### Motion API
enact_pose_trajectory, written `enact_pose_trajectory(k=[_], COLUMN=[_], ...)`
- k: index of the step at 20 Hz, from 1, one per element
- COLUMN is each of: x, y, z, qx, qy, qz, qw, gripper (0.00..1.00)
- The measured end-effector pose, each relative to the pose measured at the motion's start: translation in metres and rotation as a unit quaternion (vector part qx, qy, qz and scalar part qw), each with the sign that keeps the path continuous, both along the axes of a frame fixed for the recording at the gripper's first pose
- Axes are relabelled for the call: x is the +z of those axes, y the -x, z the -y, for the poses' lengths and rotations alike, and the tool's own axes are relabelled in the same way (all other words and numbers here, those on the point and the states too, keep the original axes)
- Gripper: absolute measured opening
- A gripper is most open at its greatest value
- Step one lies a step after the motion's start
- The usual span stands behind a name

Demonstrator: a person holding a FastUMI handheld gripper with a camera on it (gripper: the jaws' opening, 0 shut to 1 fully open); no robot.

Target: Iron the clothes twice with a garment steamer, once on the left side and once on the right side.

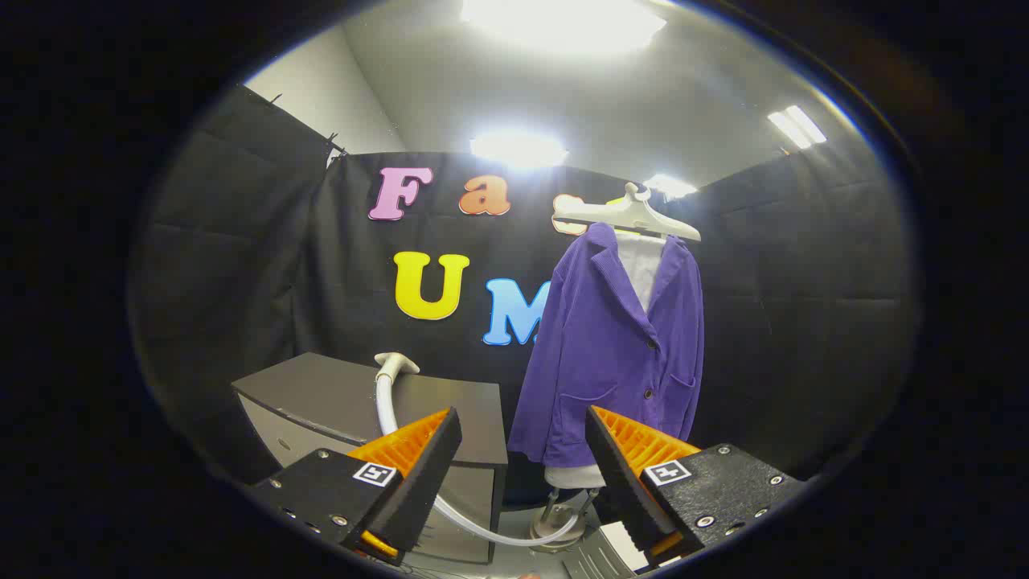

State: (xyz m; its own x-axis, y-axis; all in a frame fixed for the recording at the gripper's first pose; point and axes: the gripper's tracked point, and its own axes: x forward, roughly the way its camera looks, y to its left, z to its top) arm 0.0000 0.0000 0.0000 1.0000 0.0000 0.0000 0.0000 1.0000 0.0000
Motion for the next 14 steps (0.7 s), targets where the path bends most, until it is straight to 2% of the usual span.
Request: enact_pose_trajectory(k=[10,14], x=[-0.024,-0.028], y=[-0.013,-0.027], z=[0.022,0.034], qx=[-0.011,0.002], qy=[0.027,0.019], qz=[-0.034,-0.047], qw=[0.999,0.999], gripper=[0.95,0.95])
